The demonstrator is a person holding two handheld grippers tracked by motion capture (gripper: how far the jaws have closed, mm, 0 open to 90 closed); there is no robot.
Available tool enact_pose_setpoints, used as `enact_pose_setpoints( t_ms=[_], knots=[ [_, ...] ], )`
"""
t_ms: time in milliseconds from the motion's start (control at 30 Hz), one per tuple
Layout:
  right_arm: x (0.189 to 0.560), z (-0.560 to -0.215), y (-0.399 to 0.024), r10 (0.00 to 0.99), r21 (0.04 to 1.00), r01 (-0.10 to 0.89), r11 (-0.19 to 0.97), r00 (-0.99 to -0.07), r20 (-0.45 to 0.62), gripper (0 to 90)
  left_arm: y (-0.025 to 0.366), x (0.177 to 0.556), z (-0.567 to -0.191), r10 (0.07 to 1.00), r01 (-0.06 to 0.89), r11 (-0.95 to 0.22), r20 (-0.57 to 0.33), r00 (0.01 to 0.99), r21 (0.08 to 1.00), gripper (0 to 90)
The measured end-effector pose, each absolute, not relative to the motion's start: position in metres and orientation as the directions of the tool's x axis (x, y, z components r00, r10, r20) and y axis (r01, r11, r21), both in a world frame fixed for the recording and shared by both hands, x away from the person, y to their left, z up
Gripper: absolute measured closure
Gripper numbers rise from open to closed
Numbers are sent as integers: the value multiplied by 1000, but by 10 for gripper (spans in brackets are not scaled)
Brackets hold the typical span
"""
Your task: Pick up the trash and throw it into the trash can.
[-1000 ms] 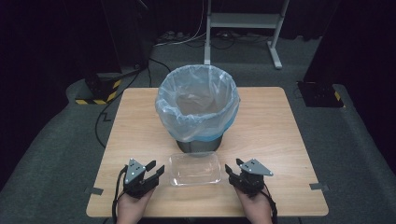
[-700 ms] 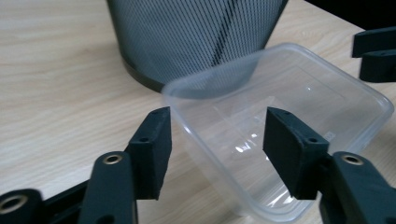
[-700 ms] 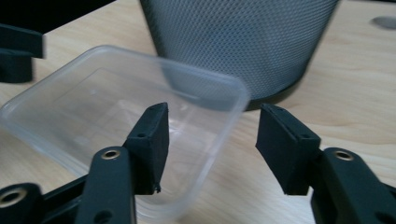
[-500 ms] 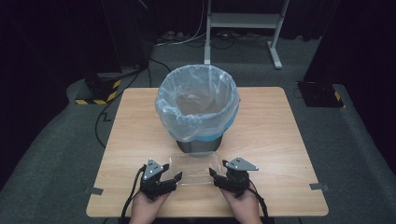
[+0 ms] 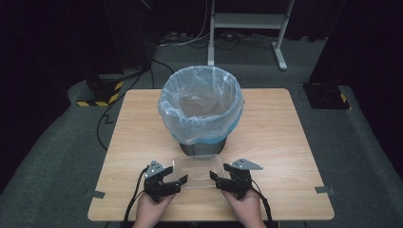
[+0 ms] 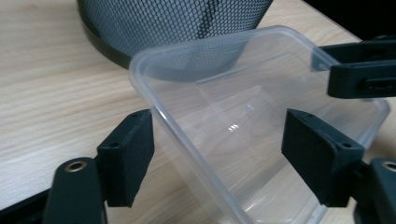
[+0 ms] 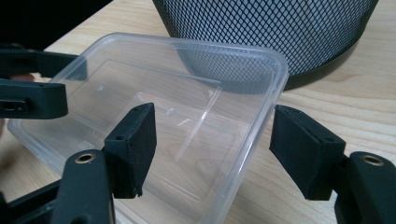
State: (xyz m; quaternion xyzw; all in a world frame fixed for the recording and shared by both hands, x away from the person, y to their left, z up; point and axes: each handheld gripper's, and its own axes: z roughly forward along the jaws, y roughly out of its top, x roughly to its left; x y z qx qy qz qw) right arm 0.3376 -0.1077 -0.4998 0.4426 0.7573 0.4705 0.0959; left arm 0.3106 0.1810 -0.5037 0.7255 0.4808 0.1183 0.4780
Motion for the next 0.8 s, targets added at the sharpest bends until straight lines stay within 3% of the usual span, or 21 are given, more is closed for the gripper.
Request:
enact_pose_setpoints(
  t_ms=[267, 467, 533, 800],
  knots=[
    [338, -498, -106, 763, 790, 591, 166, -585, 277, 342, 179, 307, -501, 815, 574, -87, -273, 511, 814, 277],
    [327, -488, -109, 782, 832, 523, 185, -592, 198, 517, 181, 295, -494, 836, 495, -93, -203, 510, 864, 487],
    [323, -486, -110, 797, 842, 506, 190, -579, 169, 613, 181, 290, -492, 841, 470, -81, -193, 506, 879, 552],
    [315, -484, -113, 815, 869, 454, 199, -569, 110, 708, 183, 279, -481, 858, 374, -71, -135, 496, 925, 729]
  ],
)
